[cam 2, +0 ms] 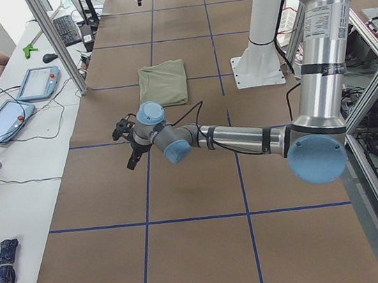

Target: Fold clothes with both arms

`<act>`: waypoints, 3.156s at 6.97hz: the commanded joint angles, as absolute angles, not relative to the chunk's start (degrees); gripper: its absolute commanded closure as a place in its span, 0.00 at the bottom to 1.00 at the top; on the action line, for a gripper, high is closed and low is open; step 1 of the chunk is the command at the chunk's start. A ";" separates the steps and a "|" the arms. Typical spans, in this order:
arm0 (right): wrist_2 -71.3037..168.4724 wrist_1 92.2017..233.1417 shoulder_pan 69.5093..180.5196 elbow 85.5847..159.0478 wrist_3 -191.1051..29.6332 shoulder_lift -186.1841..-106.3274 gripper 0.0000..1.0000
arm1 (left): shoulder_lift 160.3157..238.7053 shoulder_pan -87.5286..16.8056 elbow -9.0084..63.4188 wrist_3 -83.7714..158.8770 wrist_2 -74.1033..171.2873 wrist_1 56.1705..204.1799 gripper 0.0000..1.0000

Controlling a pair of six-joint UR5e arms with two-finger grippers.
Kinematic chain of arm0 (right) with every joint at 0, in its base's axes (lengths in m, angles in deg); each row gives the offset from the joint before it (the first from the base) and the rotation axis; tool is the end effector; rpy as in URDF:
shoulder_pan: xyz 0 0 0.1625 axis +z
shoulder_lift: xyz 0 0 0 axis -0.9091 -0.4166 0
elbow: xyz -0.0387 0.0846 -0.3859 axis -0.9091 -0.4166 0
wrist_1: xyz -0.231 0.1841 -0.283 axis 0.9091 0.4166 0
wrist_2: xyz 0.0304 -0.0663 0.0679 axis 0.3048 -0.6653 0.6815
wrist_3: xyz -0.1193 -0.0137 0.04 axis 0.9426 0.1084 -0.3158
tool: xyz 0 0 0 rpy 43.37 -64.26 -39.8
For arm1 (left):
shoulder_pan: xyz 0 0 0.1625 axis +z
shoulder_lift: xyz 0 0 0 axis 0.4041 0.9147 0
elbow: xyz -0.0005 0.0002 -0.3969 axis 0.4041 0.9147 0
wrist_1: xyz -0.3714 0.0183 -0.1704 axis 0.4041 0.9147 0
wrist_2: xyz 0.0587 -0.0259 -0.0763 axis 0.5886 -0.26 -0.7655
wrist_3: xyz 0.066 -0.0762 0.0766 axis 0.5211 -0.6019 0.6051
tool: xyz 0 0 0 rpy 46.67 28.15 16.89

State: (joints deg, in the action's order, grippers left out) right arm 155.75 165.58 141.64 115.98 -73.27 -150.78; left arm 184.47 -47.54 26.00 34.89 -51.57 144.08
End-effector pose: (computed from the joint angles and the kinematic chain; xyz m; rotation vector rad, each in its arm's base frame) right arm -0.0958 -0.6090 0.5138 0.2340 -0.7541 -0.2158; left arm 0.1167 -0.5555 0.5360 0.5573 0.7333 0.2345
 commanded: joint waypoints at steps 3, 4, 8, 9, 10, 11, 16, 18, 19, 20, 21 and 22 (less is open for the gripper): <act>157.92 170.09 154.39 115.98 -52.52 -163.64 0.00 | 179.93 -68.53 26.32 57.03 -58.99 120.97 0.00; 157.40 177.52 156.24 116.76 -49.41 -162.94 0.00 | 179.66 -68.45 25.80 57.12 -59.33 116.51 0.00; 157.23 186.09 160.30 127.10 -49.29 -166.79 0.00 | 177.73 -68.45 30.87 56.94 -65.40 103.99 0.00; 157.14 184.90 160.30 128.45 -49.64 -169.84 0.00 | 177.02 -68.36 33.07 56.94 -64.97 103.81 0.00; 157.05 184.54 160.22 128.37 -48.95 -171.09 0.00 | 177.02 -68.28 34.05 56.94 -64.79 104.07 0.00; 157.13 184.54 160.22 128.46 -48.85 -172.06 0.00 | 177.28 -68.28 34.67 56.94 -64.79 104.16 0.00; 157.22 184.45 160.04 128.55 -49.12 -172.43 0.00 | 176.58 -68.28 34.67 56.68 -64.79 103.98 0.00; 157.31 179.82 158.82 128.20 -50.08 -172.42 0.00 | 176.40 -67.93 33.89 56.85 -64.79 104.33 0.00; 157.40 179.62 158.64 128.20 -50.08 -172.42 0.00 | 176.14 -67.92 34.49 56.94 -64.87 104.25 0.00; 157.31 179.62 158.63 128.11 -50.00 -172.42 0.00 | 176.05 -67.92 34.58 56.85 -64.87 104.33 0.00; 157.40 179.62 158.55 128.11 -50.00 -172.51 0.00 | 176.05 -67.92 34.50 56.77 -64.87 104.34 0.00; 157.49 179.62 158.55 128.11 -50.00 -172.43 0.00 | 176.05 -67.92 34.50 56.77 -64.87 104.34 0.00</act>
